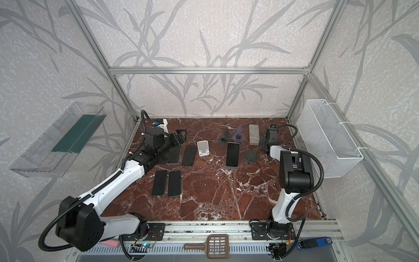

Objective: Remove the phone from the phone stand
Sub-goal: Place the phone stand at the top-right of the table, then remove the phone from the phone stand.

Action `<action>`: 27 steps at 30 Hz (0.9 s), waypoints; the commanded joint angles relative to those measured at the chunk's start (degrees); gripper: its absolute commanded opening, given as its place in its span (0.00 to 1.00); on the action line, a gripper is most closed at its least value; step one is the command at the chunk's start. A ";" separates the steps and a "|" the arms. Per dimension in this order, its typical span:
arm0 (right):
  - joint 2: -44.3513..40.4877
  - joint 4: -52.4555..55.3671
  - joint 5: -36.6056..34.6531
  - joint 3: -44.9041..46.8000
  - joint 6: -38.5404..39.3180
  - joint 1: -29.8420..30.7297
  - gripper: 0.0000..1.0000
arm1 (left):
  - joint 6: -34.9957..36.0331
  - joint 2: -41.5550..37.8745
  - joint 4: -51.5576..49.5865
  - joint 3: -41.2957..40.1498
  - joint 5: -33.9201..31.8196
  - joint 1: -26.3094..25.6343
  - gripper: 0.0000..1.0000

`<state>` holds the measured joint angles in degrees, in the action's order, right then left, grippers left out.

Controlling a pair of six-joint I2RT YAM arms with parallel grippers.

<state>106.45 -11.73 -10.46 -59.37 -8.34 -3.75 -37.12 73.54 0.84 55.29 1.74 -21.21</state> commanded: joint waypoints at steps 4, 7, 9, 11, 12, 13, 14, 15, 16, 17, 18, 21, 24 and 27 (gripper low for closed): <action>-2.16 1.52 -0.89 0.13 -2.81 -0.24 0.86 | -0.58 0.59 1.00 1.53 1.81 0.34 0.92; -4.25 4.65 -0.91 -1.37 -4.39 -0.21 0.90 | -0.32 1.07 0.76 2.26 3.66 0.34 0.93; -6.61 6.67 -1.51 -2.05 -4.84 -0.21 0.93 | -0.41 1.24 0.07 2.46 2.79 0.34 0.96; -8.34 7.98 -1.49 -2.14 -5.00 -0.26 0.94 | -0.24 0.73 -0.01 1.98 1.00 0.21 0.99; -10.83 8.60 -1.75 -1.98 -5.54 -0.25 0.95 | 0.09 0.47 0.20 1.73 0.41 0.21 0.99; -12.14 8.74 -1.69 -1.52 -6.30 -0.29 0.96 | 0.38 0.25 0.42 1.67 0.28 0.21 0.99; -13.20 8.82 -1.21 -1.14 -6.92 -0.24 0.96 | 0.54 0.06 0.45 1.71 0.32 0.25 0.99; -14.65 9.37 -0.45 -0.84 -7.67 -0.21 0.96 | 0.69 -0.02 0.56 1.67 0.59 0.25 0.99; -16.07 9.93 0.34 -0.55 -8.42 -0.14 0.96 | 0.78 -0.07 0.63 1.67 0.82 0.13 0.99; -17.45 10.29 0.96 -0.10 -8.85 0.03 0.96 | 0.94 -0.17 0.73 1.67 0.98 0.09 0.99; -19.39 10.49 1.73 0.72 -9.38 0.29 0.96 | 1.15 -0.30 0.88 1.67 1.30 -0.09 0.99; -26.14 10.12 4.82 4.75 -10.94 1.68 0.93 | 2.17 -0.13 0.62 2.05 2.09 -1.17 0.98; -34.47 8.58 9.01 12.02 -13.59 4.14 0.90 | 4.02 0.70 -0.73 3.05 2.08 -3.44 0.97; -42.64 6.80 8.45 19.88 -13.99 9.85 0.89 | 6.89 2.35 -3.38 4.78 0.49 -7.11 0.97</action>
<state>68.40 -4.38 -4.40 -44.10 -20.27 2.59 -33.91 74.72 -0.43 57.17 3.09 -25.82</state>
